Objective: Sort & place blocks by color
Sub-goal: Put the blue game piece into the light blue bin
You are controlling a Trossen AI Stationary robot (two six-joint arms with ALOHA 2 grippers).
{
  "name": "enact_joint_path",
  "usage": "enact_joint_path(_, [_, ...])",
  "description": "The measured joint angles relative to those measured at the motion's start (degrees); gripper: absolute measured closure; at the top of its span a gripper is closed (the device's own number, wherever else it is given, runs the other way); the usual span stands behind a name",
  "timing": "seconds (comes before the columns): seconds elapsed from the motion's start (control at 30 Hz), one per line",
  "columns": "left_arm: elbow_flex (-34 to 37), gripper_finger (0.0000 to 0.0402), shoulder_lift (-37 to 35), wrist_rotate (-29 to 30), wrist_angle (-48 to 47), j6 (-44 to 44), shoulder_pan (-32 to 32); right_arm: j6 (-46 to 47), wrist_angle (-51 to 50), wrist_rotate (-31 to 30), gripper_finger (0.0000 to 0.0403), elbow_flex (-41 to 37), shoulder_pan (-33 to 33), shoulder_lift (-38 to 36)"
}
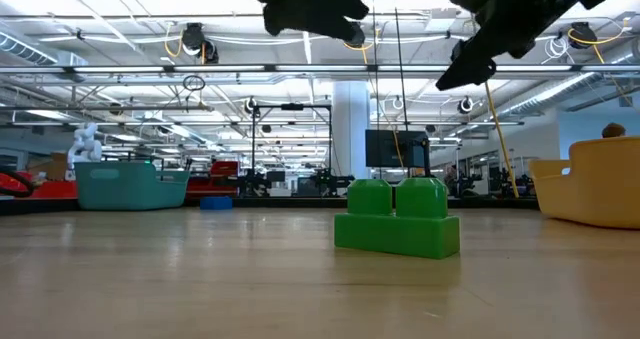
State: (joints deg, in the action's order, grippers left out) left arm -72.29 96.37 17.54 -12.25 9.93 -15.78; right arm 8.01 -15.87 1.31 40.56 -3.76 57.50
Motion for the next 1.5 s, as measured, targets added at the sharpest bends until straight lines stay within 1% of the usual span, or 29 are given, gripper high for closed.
enact_joint_path(0.07, [1.89,0.0211,-0.01,-0.69,3.51,-0.79,0.76,0.28,-0.47,-0.06,0.0140,0.36,-1.27,-0.16])
enact_joint_path(0.13, [4.10,0.0211,0.01,-1.07,7.62,-1.93,1.65,-0.06,-3.60,-1.75,0.0140,1.76,-2.69,0.02])
enact_joint_path(0.27, [8.88,0.0211,0.01,-1.42,22.35,-5.15,3.71,-2.60,-12.80,-9.30,0.0140,6.94,-6.47,1.72])
enact_joint_path(0.33, [11.22,0.0211,0.01,-3.23,30.96,-6.52,5.12,-2.23,-16.58,-12.76,0.0140,9.78,-8.19,2.83])
enact_joint_path(0.47, [15.41,0.0211,-0.01,-7.59,47.29,-6.77,7.85,2.83,-24.60,-13.30,0.0140,15.06,-10.72,5.53])
enact_joint_path(0.6, [18.78,0.0211,-0.01,-10.92,55.85,-6.84,8.72,10.17,-33.80,-13.16,0.0140,18.41,-14.14,8.98])
enact_joint_path(0.67, [19.41,0.0211,-0.01,-12.15,56.52,-6.83,8.71,14.03,-36.84,-12.33,0.0140,19.05,-15.93,10.62])
enact_joint_path(0.73, [19.97,0.0211,-0.01,-12.37,55.88,-6.82,8.54,17.98,-38.26,-9.39,0.0140,19.12,-17.00,12.20])
enact_joint_path(0.97, [20.69,0.0211,0.01,-12.37,55.78,-8.21,8.17,35.82,-38.26,7.35,0.0140,19.19,-20.69,17.15])
enact_joint_path(1.03, [20.69,0.0211,0.01,-12.37,55.80,-9.25,8.35,41.03,-38.26,10.91,0.0140,19.19,-22.08,18.15])
enact_joint_path(1.13, [20.69,0.0211,0.01,-12.34,55.71,-10.51,8.75,49.19,-38.23,14.61,0.0140,19.19,-24.18,19.24])
enact_joint_path(1.33, [20.69,0.0211,0.01,-12.32,55.76,-11.36,10.73,65.67,-37.43,16.72,0.0140,19.19,-27.96,19.75])
enact_joint_path(1.4, [20.69,0.0211,0.01,-12.16,55.78,-11.78,11.28,72.07,-36.46,16.40,0.0140,19.19,-29.02,20.01])
enact_joint_path(1.5, [20.69,0.0211,0.01,-12.19,55.79,-13.23,11.91,78.54,-34.39,13.96,0.0140,19.19,-31.24,20.95])
